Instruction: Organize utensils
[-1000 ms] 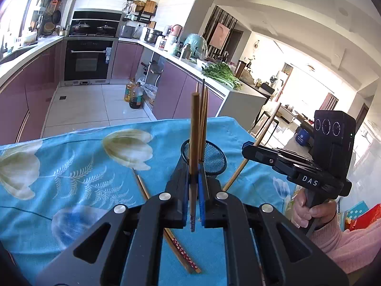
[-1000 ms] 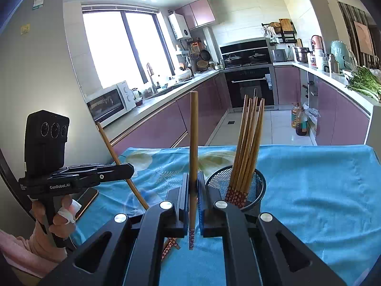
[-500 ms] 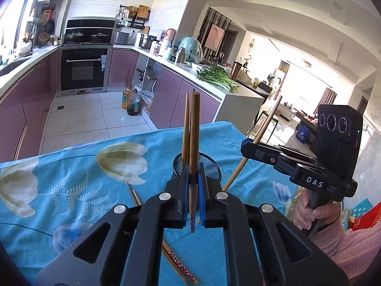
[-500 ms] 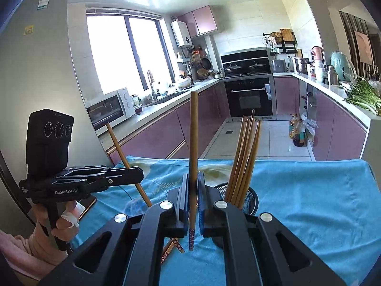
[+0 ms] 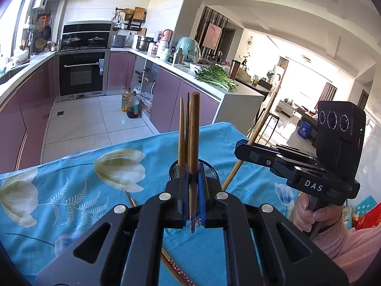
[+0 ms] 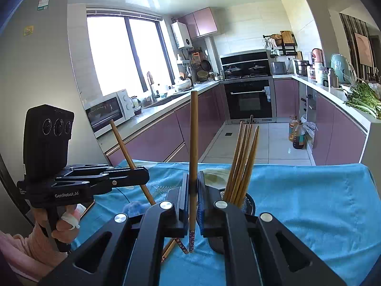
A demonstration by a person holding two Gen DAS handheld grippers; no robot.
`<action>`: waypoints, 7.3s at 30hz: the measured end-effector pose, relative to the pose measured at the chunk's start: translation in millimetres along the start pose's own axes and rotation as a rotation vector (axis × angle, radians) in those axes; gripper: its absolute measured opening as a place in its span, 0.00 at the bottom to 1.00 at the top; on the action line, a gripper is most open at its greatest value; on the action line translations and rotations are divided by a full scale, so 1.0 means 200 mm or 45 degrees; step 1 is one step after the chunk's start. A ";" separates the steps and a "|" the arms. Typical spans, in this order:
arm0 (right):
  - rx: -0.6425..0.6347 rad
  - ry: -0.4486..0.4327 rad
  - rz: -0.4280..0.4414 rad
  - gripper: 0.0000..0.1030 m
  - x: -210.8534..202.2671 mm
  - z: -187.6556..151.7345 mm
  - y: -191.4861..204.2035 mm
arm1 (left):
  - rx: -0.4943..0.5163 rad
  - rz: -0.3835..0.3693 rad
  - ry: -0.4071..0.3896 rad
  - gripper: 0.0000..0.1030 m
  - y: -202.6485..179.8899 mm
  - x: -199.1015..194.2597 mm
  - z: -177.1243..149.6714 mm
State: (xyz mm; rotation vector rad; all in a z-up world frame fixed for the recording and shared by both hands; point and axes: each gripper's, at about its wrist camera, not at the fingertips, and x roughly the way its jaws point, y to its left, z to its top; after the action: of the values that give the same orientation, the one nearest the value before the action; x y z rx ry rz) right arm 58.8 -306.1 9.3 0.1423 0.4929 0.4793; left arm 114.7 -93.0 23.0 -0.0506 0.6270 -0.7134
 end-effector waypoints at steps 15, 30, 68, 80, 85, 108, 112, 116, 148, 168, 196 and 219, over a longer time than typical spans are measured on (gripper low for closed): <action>0.003 -0.002 -0.004 0.05 0.01 0.00 0.01 | 0.037 0.007 0.009 0.07 -0.04 0.04 0.04; -0.013 -0.029 -0.025 0.05 -0.01 0.05 0.01 | 0.054 0.012 -0.018 0.07 -0.05 0.02 0.07; -0.055 -0.132 -0.074 0.05 -0.04 0.19 0.02 | 0.085 0.003 -0.156 0.07 -0.10 -0.13 0.21; -0.040 -0.122 -0.086 0.05 0.01 0.19 0.01 | 0.086 0.010 -0.165 0.07 -0.13 -0.12 0.22; -0.029 -0.107 -0.091 0.05 0.03 0.19 0.00 | 0.080 0.015 -0.154 0.07 -0.11 -0.11 0.24; 0.022 -0.006 -0.086 0.05 0.18 0.10 -0.06 | 0.111 0.037 -0.003 0.07 -0.09 -0.02 0.20; 0.024 0.021 -0.086 0.05 0.21 0.09 -0.07 | 0.112 0.038 0.026 0.07 -0.09 0.03 0.20; 0.033 0.057 -0.086 0.05 0.25 0.07 -0.08 | 0.113 0.042 0.054 0.07 -0.09 0.08 0.20; 0.120 0.123 -0.086 0.25 0.28 -0.05 -0.11 | 0.026 0.107 0.101 0.28 0.09 0.29 0.03; 0.008 0.433 0.076 0.46 0.42 -0.46 0.19 | -0.129 0.459 0.057 0.72 0.30 -0.07 -0.47; -0.129 0.523 -0.091 0.43 0.55 -0.59 0.30 | -0.198 0.536 0.130 0.77 0.33 -0.03 -0.64; 0.045 0.539 -0.038 0.28 0.49 -0.59 0.15 | -0.082 0.453 0.255 0.68 0.21 0.18 -0.68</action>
State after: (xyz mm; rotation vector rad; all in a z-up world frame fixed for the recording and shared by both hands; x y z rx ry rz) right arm 65.0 -231.7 -126.7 0.0661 0.9167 0.4725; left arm 84.9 -60.1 -117.9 0.0725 0.8258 -0.3556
